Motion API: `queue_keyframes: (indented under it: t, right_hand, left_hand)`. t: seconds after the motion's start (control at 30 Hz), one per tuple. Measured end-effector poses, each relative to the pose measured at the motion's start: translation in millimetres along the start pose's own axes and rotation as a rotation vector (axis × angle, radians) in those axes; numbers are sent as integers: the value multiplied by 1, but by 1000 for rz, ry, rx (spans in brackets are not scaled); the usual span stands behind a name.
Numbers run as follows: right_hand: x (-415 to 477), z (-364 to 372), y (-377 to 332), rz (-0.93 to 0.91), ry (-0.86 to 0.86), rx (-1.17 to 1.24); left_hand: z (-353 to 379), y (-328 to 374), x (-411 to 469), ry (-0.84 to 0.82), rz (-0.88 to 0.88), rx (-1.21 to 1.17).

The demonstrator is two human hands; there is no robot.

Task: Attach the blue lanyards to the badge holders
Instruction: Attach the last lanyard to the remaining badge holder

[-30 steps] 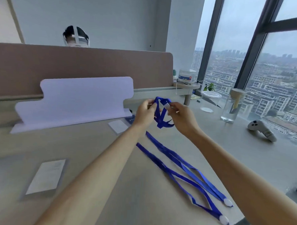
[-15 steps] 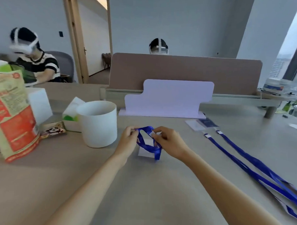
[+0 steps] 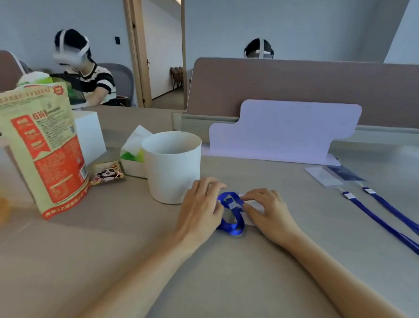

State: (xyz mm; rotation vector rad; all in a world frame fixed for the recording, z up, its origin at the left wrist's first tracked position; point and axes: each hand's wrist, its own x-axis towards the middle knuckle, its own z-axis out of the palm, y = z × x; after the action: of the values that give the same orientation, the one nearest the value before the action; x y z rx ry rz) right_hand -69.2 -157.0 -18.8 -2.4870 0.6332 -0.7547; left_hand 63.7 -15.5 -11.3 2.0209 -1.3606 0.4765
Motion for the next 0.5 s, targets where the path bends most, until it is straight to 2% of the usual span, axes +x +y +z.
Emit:
queue_keyframes:
  t: [0.07, 0.2, 0.37, 0.5]
  right_hand:
    - [0, 0, -1, 23, -1, 24]
    - [-3, 0, -4, -2, -15, -17]
    - [-4, 2, -7, -19, -78, -126]
    - [-9, 0, -10, -118, -20, -55]
  left_hand:
    - [2, 0, 0, -52, 36, -10]
    - [8, -8, 2, -110, -68, -124]
    - [11, -6, 1, -171, -119, 91]
    - [7, 3, 0, -218, -178, 85]
